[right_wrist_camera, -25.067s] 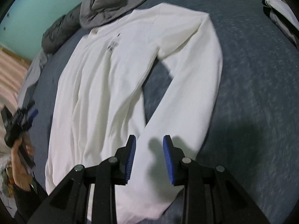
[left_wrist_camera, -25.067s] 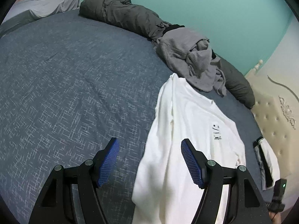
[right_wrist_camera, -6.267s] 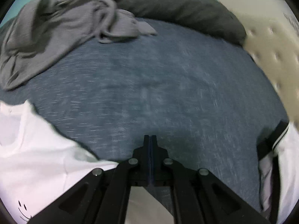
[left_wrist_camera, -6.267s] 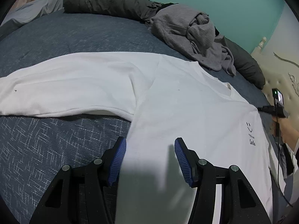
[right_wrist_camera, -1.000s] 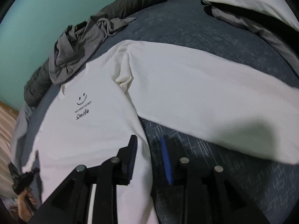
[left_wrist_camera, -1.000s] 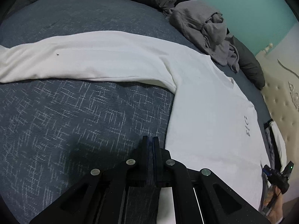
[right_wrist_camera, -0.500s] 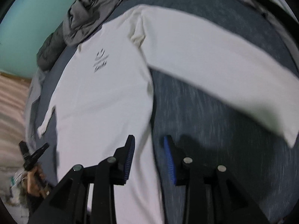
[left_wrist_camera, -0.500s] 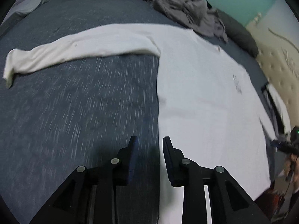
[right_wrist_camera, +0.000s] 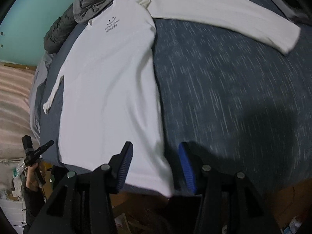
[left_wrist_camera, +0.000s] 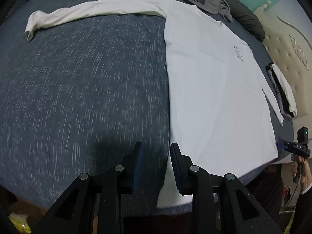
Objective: Fold clothes
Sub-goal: 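Open both grippers and move them back to the shirt hem, then grasp the shirt hem with both grippers and tug it straight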
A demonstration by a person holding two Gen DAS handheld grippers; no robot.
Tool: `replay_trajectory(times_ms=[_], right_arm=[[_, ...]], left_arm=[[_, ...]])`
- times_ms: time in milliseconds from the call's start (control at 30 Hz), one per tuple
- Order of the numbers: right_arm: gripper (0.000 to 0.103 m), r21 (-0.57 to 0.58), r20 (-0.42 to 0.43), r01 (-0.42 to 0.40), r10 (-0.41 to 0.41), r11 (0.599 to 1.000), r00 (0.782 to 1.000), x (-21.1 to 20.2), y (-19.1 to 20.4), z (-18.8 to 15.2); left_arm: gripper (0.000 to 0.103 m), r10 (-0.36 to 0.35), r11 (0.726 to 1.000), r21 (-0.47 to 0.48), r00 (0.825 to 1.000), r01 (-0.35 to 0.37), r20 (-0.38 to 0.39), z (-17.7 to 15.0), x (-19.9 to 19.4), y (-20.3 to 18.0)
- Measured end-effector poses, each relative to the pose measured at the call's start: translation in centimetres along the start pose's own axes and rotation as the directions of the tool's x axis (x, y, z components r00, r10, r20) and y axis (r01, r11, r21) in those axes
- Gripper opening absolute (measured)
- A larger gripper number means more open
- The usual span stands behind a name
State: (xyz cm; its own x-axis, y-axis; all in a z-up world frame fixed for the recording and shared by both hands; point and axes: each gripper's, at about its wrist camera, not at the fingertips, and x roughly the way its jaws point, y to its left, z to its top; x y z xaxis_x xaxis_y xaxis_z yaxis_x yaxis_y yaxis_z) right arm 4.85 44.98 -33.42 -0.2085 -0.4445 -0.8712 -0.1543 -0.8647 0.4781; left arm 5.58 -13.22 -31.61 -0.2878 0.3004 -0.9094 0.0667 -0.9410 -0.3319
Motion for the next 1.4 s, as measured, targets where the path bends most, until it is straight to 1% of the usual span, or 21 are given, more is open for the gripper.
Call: replay_trajectory(times_ms=[133, 200, 400, 533, 633, 667, 700, 733, 767, 833, 867, 900, 933, 1067, 1200, 1300, 1400], right_arm=[[0.049, 0.009, -0.005, -0.011, 0.011, 1.000, 1.000, 0.3, -0.3, -1.1], [0.049, 0.013, -0.008, -0.017, 0.017, 1.000, 1.000, 0.4, -0.4, -1.6], [0.049, 0.033, -0.006, -0.024, 0.024, 0.999, 1.000, 1.0, -0.7, -2.3], [0.049, 0.009, 0.004, -0.009, 0.009, 1.000, 1.000, 0.9, -0.3, -2.7], [0.049, -0.011, 0.000, 0.001, -0.001, 1.000, 1.000, 1.2, 0.0, -2.9], [0.049, -0.012, -0.003, -0.003, 0.003, 1.000, 1.000, 1.3, 0.1, -3.0], [0.049, -0.014, -0.005, -0.007, 0.006, 1.000, 1.000, 1.5, 0.2, -3.0], [0.047, -0.017, -0.005, -0.010, 0.010, 1.000, 1.000, 1.6, 0.3, -3.0], [0.043, -0.022, -0.006, -0.010, 0.010, 1.000, 1.000, 1.6, 0.3, -3.1], [0.026, -0.039, -0.008, 0.007, -0.007, 0.999, 1.000, 1.7, 0.4, -3.1], [0.019, -0.051, -0.007, 0.021, -0.021, 0.998, 1.000, 1.7, 0.6, -3.2], [0.010, -0.066, -0.004, 0.032, -0.032, 0.997, 0.999, 1.7, 0.8, -3.4], [0.006, -0.080, 0.001, 0.039, -0.039, 0.996, 0.999, 1.6, 0.9, -3.5], [0.004, -0.117, 0.041, 0.019, -0.015, 0.993, 0.999, -0.3, 1.3, -3.9], [0.004, -0.144, 0.079, -0.016, 0.027, 0.989, 0.997, -3.1, 1.8, -4.2], [0.004, -0.144, 0.073, -0.007, 0.018, 0.989, 0.997, -3.6, 1.2, -4.6], [0.004, -0.127, 0.042, 0.020, -0.015, 0.992, 0.999, -2.1, 0.3, -5.2]], left_arm=[[0.036, -0.019, 1.000, -0.021, 1.000, 0.019, -0.011, -1.3, -0.4, 0.5], [0.041, -0.014, 1.000, -0.020, 1.000, 0.014, -0.018, -1.6, -0.3, 0.6], [0.041, -0.019, 1.000, -0.020, 0.997, 0.017, -0.073, -2.7, 1.4, 0.6], [0.041, -0.027, 1.000, -0.009, 0.994, 0.026, -0.104, -3.3, 2.6, 0.5], [0.041, -0.017, 1.000, 0.013, 0.994, 0.018, -0.112, -3.5, 3.3, 0.3], [0.036, -0.017, 1.000, 0.020, 0.993, 0.020, -0.115, -3.5, 3.4, 0.3], [0.023, -0.023, 0.999, 0.026, 0.993, 0.027, -0.119, -3.5, 3.6, 0.2], [0.015, -0.035, 0.999, 0.032, 0.992, 0.039, -0.120, -3.5, 3.7, 0.0], [0.008, -0.047, 0.998, 0.038, 0.992, 0.052, -0.120, -3.6, 3.7, -0.1], [0.004, -0.051, 0.997, 0.048, 0.992, 0.057, -0.113, -3.7, 3.6, -0.3], [0.003, -0.058, 0.997, 0.048, 0.992, 0.063, -0.109, -3.7, 3.5, -0.3], [0.003, -0.062, 0.997, 0.047, 0.993, 0.067, -0.102, -3.7, 3.2, -0.3], [0.003, -0.066, 0.996, 0.047, 0.993, 0.070, -0.095, -3.8, 2.9, -0.2], [0.003, -0.081, 0.995, 0.048, 0.994, 0.084, -0.068, -4.1, 1.3, 0.4], [0.003, -0.113, 0.992, 0.049, 0.993, 0.114, -0.025, -4.4, -0.9, 0.4], [0.003, -0.116, 0.990, 0.079, 0.993, 0.117, -0.016, -4.6, -1.9, -0.3], [0.003, -0.101, 0.990, 0.096, 0.994, 0.103, -0.027, -4.8, -1.7, -0.7]])
